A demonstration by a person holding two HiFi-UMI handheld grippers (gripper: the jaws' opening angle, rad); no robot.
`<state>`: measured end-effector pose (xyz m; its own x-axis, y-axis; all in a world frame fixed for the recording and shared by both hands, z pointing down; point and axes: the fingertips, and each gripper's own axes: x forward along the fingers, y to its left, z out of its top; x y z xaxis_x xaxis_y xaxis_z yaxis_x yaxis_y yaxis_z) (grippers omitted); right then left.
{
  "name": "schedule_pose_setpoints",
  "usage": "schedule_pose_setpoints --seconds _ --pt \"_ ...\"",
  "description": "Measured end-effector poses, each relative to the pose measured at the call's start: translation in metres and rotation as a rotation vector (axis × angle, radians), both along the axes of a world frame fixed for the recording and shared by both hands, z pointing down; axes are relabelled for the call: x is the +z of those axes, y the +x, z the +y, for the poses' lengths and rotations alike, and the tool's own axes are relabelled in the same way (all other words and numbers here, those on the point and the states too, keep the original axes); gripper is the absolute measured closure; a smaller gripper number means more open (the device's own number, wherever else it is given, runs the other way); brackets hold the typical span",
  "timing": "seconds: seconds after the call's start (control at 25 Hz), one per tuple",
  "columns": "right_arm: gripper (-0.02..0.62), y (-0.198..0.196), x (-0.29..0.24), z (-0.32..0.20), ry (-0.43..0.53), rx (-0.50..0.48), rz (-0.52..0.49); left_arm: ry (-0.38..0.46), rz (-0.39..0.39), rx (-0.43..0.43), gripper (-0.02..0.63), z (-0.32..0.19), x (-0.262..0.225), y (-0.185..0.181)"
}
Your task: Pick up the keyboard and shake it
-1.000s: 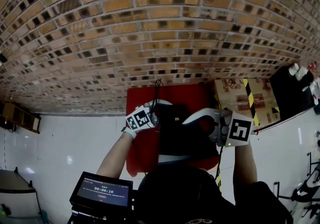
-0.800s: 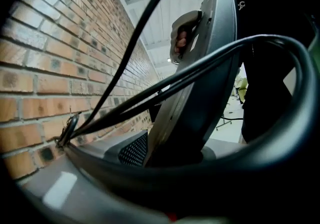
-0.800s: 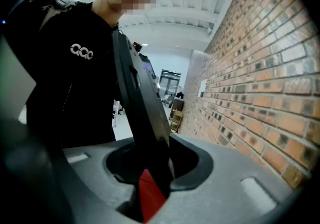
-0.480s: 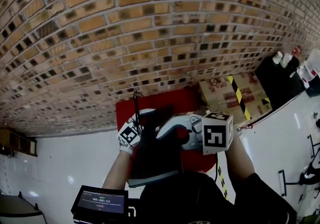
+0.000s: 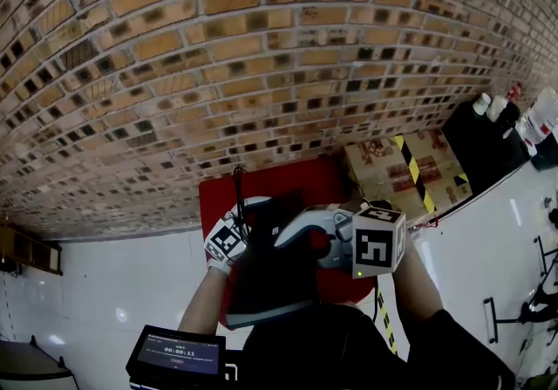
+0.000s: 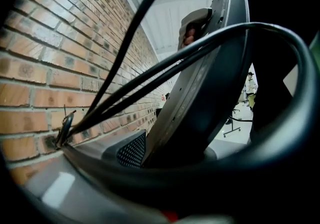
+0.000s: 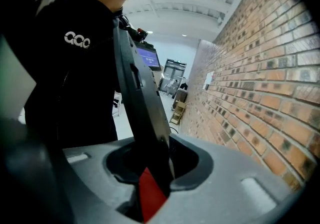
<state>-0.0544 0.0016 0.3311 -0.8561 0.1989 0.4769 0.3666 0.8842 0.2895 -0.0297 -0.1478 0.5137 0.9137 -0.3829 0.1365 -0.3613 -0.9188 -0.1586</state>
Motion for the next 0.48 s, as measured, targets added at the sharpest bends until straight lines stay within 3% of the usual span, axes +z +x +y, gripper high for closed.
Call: schedule_pose_setpoints --seconds 0.16,0.28,0.48 --pt "0.507 0.022 -0.001 0.0 0.053 0.083 -0.064 0.077 -0.163 0.058 0.431 -0.011 -0.014 0.002" --pt "0.499 0.041 0.003 0.0 0.071 0.156 -0.167 0.147 -0.294 0.098 0.43 -0.02 -0.022 0.004" --pt "0.494 0.059 0.012 0.004 0.081 0.221 -0.238 0.18 -0.402 0.145 0.433 -0.022 -0.015 0.016"
